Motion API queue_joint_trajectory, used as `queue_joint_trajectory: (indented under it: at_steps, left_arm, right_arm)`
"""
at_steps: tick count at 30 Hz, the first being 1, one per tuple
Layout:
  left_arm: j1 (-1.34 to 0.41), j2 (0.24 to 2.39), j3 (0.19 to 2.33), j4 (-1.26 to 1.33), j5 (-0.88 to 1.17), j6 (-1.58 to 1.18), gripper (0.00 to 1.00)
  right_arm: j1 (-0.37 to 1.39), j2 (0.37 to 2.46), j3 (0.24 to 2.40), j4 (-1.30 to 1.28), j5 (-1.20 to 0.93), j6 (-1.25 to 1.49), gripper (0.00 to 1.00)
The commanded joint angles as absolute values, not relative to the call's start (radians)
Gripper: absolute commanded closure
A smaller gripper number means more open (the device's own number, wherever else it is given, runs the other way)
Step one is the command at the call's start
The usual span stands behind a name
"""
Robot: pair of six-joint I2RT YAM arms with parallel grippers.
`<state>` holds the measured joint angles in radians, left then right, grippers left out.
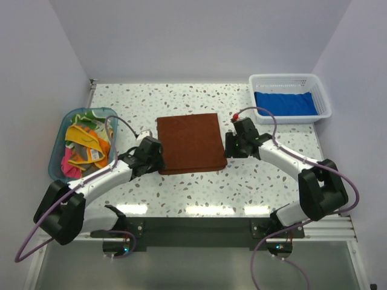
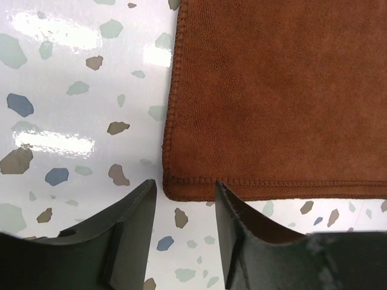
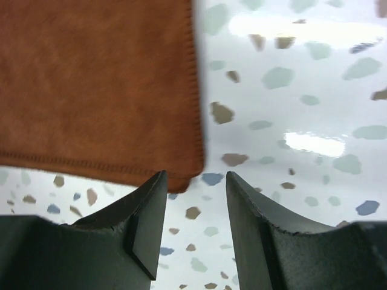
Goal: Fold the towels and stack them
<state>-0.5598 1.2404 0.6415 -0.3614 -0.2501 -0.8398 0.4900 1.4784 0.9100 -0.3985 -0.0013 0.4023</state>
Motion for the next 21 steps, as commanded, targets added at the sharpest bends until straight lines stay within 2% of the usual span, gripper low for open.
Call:
queue_joint_trajectory:
  at_steps: [1,13,21]
  left_arm:
    - [-0.565,1.285,0.669,-0.305,-0.296,-0.888,0.53]
    - [-0.566,1.401,0.686,-0.285,-0.293,-0.894,0.62]
    - [-0.565,1.402,0.715,-0.295,-0.298,-0.885,0.59]
  right_arm:
    - [0.408,1.456,0.852,-0.333,-0.054,0.521,0.52]
    - [0.357,1.502,0.785,-0.219,-0.103,0.566,0.52]
    - [0.354,1.520,0.778,-0.202,-0.110,0.558,0.53]
